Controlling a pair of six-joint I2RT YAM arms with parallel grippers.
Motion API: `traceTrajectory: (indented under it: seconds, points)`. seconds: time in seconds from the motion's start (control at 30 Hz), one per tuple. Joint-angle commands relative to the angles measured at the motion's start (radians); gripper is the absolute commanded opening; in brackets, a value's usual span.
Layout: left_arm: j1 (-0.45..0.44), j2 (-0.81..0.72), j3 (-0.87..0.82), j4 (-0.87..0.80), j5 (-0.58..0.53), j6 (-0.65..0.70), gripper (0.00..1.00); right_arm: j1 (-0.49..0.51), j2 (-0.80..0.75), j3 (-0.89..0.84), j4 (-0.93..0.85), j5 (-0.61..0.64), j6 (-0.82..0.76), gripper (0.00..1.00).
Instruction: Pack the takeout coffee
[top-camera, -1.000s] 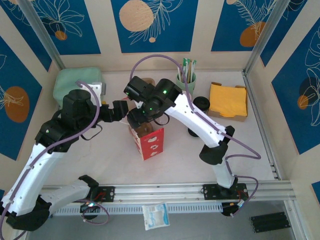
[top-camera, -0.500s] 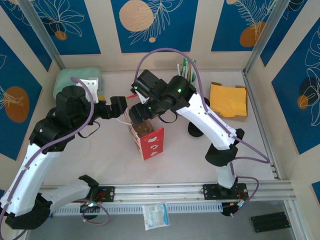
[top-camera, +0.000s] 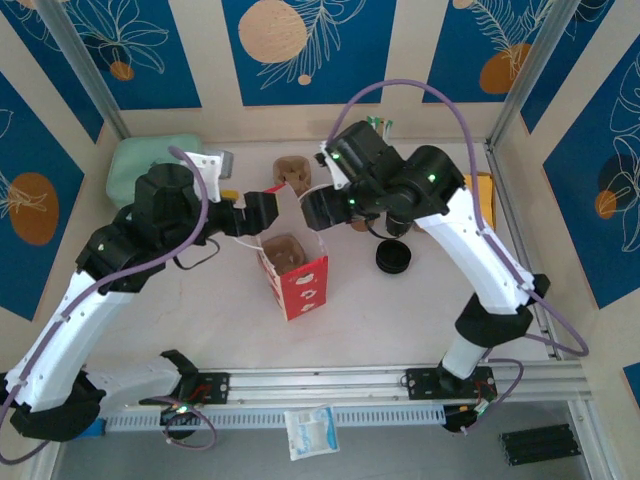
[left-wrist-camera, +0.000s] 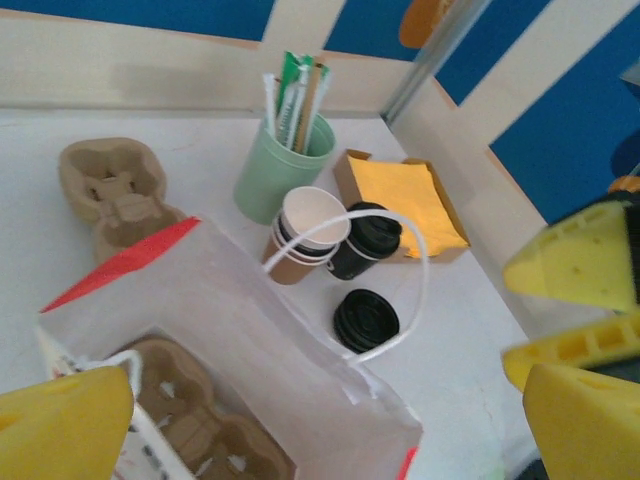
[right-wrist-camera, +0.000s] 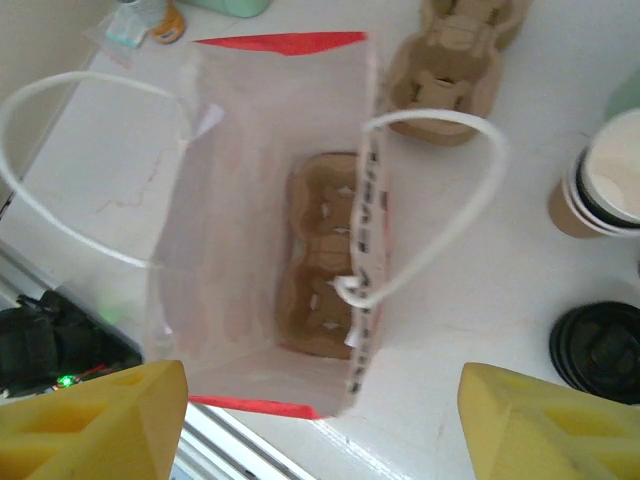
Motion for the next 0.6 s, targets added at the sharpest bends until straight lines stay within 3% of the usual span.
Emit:
traceTrajectory:
  seconds: [0.0, 0.33, 0.57]
  points:
    - [-0.07, 0.025, 0.058, 0.039, -0.056, 0.007, 0.99, -0.063, -0.058, -0.103, 0.043, -0.02, 0.019, 0.72]
    - [-0.167, 0.117, 0.125, 0.032, -0.111, 0.039, 0.99, -0.361, -0.182, -0.409, 0.136, -0.109, -0.004, 0.73]
    - [-0.173, 0.13, 0.13, 0.018, -0.131, 0.059, 0.99, -0.54, -0.119, -0.513, 0.165, -0.12, -0.053, 0.73]
